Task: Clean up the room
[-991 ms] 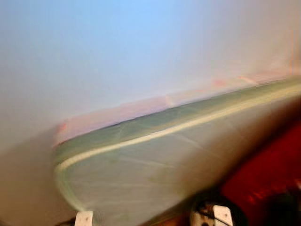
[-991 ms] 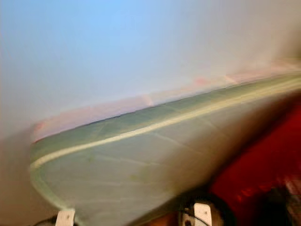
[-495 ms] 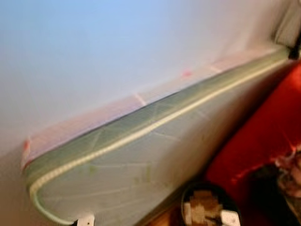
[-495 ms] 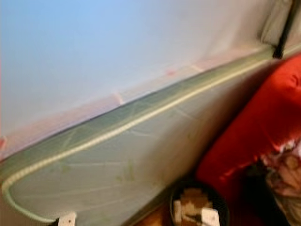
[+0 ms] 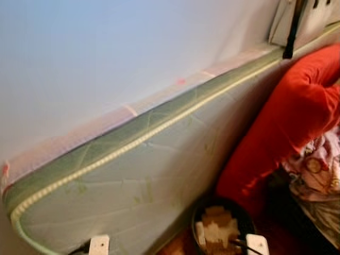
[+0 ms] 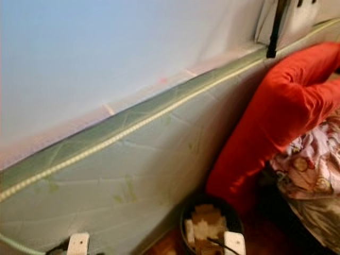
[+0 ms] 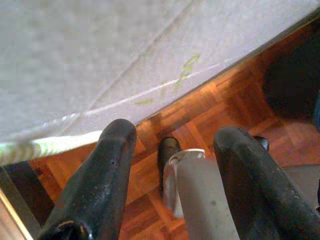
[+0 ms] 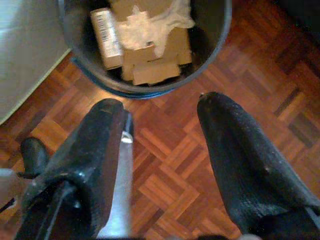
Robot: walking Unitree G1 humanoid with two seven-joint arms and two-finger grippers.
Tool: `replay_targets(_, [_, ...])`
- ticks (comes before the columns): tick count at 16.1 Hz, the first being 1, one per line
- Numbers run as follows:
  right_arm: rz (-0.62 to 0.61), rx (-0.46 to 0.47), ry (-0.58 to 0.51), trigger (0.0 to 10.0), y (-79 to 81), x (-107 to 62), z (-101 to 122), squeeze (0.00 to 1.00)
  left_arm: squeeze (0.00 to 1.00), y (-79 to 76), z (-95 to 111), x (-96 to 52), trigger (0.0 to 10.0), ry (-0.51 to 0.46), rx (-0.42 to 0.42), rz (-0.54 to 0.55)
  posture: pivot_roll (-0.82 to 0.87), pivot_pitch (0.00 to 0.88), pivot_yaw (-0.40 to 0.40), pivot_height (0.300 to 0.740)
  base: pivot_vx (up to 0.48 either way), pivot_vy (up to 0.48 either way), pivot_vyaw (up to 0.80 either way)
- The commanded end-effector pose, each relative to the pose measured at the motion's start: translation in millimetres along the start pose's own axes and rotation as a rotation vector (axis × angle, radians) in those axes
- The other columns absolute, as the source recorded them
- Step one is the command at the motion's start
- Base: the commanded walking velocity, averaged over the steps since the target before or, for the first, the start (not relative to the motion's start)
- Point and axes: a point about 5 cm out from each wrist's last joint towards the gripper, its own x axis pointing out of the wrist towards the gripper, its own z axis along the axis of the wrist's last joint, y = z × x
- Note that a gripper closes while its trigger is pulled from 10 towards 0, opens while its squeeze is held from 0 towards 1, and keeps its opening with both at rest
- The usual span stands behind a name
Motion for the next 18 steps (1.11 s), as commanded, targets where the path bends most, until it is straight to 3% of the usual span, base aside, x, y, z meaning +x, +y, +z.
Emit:
replay_targets(1, [0.153,0.117,-0.012,10.0,-1.8,-1.6,-2,0.00,0.00,1.2,9,1.9,10.0,-0.012,0.104,-0.041,0.02,0.011,0.031,0.740,0.000,0.000,0.00])
replay_targets(4, [0.144,0.120,-0.007,10.0,-4.0,-1.4,-1,0.00,0.00,2.1,11,1.9,10.0,-0.019,0.109,-0.040,0.02,0.013,0.031,0.740,0.000,-0.280,0.00])
replay_targets(8, [0.143,0.130,-0.006,10.0,-5.7,-1.5,-1,0.00,0.00,2.0,13,2.6,10.0,-0.023,0.108,-0.037,0.01,0.020,0.029,0.740,0.000,-0.332,-0.75])
replay_targets(18, [0.125,0.141,-0.030,10.0,-10.7,-2.0,0,0.00,0.00,5.4,20,3.7,10.0,-0.032,0.105,-0.035,0.01,0.014,0.026,0.740,0.000,-0.345,0.00])
